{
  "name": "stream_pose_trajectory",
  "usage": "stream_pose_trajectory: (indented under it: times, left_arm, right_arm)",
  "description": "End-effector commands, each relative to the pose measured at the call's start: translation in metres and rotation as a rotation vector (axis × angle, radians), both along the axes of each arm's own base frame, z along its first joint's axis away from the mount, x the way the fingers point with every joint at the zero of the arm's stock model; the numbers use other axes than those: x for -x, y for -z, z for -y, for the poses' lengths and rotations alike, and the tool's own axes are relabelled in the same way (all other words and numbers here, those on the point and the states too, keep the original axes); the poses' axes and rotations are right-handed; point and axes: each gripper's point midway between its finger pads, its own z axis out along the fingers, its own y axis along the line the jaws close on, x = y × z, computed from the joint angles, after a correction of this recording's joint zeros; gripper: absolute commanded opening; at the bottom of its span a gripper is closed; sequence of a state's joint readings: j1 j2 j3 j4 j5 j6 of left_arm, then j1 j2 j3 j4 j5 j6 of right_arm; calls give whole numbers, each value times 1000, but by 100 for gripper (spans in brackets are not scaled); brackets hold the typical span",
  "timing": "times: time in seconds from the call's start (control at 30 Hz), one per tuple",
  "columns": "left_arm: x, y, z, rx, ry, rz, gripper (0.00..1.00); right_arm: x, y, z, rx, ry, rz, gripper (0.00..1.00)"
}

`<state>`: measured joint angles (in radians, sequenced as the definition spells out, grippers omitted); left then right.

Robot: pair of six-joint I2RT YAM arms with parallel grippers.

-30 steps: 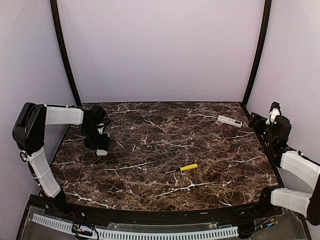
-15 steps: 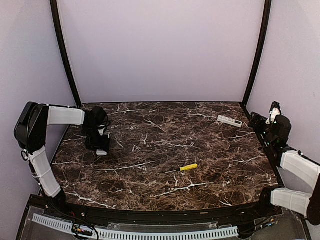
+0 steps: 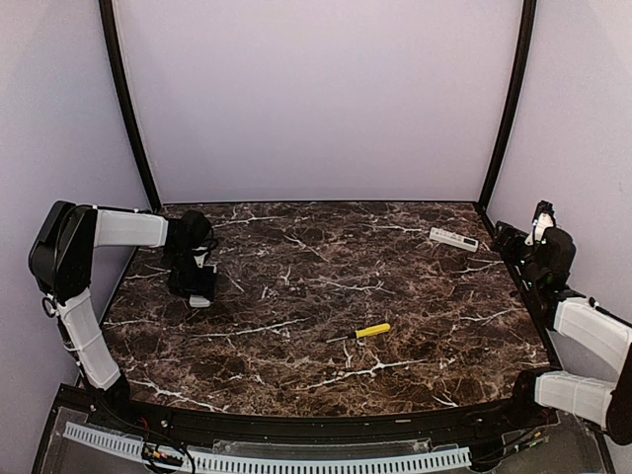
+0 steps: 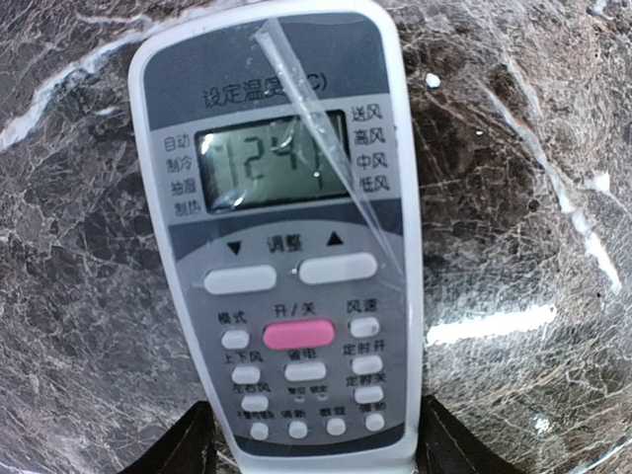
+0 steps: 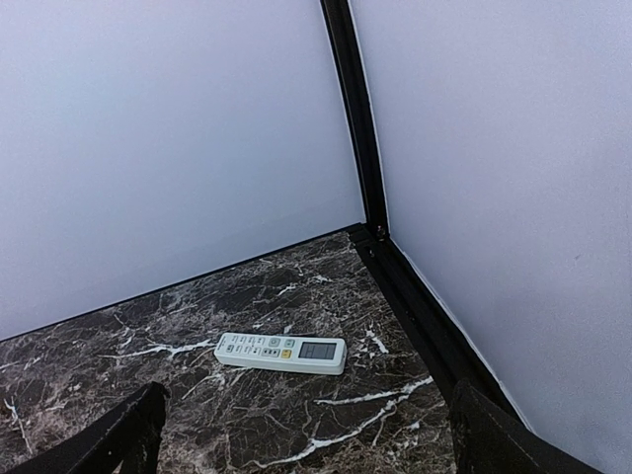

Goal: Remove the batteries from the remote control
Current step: Pick up the remote control from the center of the board.

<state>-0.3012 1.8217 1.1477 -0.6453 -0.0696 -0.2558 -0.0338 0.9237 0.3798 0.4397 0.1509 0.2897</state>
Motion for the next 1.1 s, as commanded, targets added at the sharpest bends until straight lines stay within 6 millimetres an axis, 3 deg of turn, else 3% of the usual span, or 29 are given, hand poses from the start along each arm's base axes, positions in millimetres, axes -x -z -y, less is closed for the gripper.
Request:
stream_pose_trajectory:
  times: [0.0, 0.47, 0.77, 0.9, 1.07]
  left_arm:
    - [4, 2, 2, -3, 7, -32, 66]
    - [12, 14, 5, 24, 10, -84, 58]
    - [10, 12, 6, 45, -1, -76, 49]
    - [5, -2, 8, 62, -9, -19, 47]
    - [2, -29, 17, 146, -17, 84, 45]
  right_arm:
    - [-2, -13, 2, -5, 9, 36, 98]
    - [-1, -14, 4, -3, 19, 37, 98]
    - [0, -15, 4, -3, 21, 40, 98]
    - [1, -18, 1, -9, 2, 47, 98]
    - [3, -37, -20, -22, -119, 91, 98]
